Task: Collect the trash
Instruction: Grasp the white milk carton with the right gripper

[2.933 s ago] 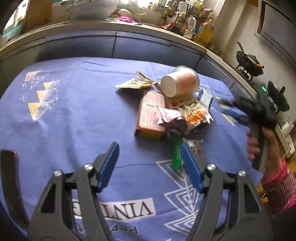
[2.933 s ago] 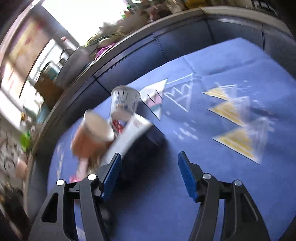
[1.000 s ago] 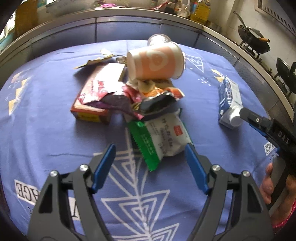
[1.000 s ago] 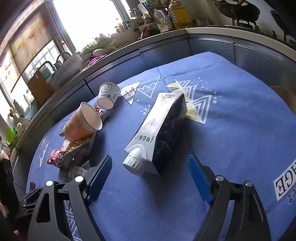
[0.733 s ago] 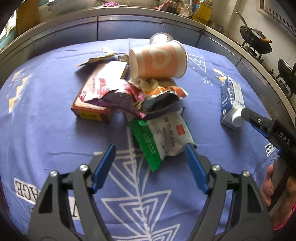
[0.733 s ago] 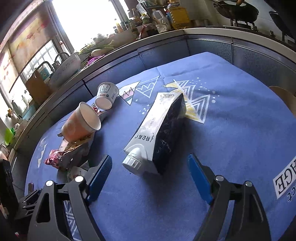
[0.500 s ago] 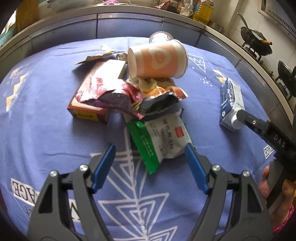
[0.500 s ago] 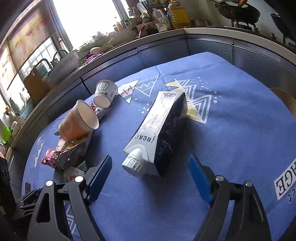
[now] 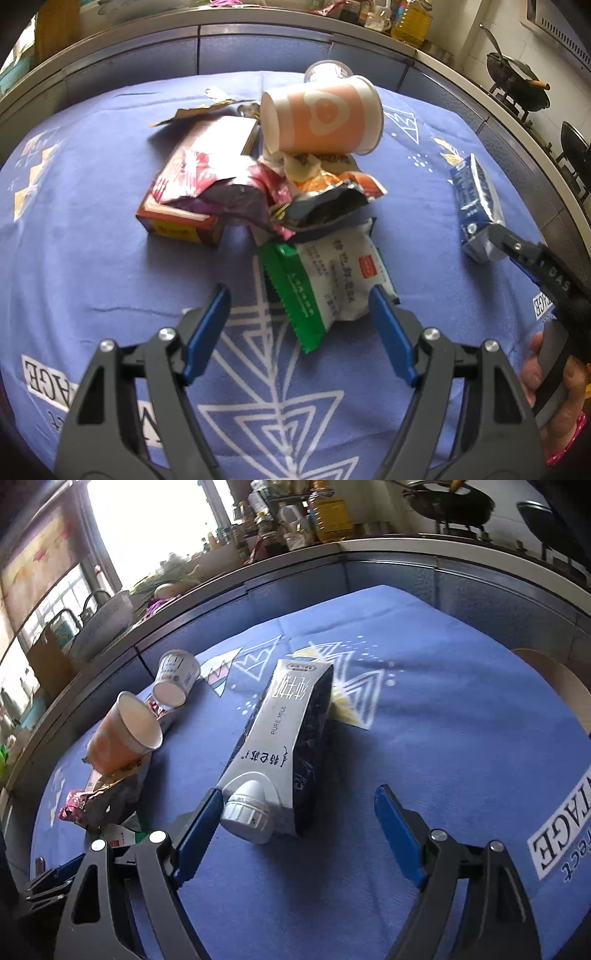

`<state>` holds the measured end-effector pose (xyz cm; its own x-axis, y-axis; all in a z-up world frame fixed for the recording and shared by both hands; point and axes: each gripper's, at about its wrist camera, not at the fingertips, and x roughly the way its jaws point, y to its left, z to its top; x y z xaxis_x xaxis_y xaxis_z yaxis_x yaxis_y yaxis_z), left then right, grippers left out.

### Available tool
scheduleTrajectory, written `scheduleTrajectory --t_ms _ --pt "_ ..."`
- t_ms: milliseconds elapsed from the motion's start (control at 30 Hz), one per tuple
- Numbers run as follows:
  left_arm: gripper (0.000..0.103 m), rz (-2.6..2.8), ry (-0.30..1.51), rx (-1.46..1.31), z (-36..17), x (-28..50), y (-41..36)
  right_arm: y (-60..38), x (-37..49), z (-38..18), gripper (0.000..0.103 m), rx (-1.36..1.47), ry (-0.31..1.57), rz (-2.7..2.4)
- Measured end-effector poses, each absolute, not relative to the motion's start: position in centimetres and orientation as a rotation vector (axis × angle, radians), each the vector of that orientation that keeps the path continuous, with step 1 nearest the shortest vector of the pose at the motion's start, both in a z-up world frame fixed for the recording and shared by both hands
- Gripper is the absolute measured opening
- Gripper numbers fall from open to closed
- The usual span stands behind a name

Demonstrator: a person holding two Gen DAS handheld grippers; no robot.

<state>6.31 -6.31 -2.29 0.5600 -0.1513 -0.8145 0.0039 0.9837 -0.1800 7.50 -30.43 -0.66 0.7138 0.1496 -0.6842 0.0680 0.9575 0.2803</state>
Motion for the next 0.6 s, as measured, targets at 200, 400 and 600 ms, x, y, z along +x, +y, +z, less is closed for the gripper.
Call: scheduleTrajectory --t_ms 200,400,600 --pt "0.074 -0.113 0.97 -0.193 -2.2 6.2 -5.8 -30.8 7.0 -0.3 0.082 0.327 0.768 0.065" --pt "0.078 -0.161 0.977 -0.294 -2.2 6.5 -4.9 -29.7 7.2 -0.8 0.082 0.305 0.793 0.102" --pt "0.075 -0.159 1.013 -0.311 -3.2 7.9 -5.4 -28.9 8.0 -1.5 0.082 0.271 0.815 0.115"
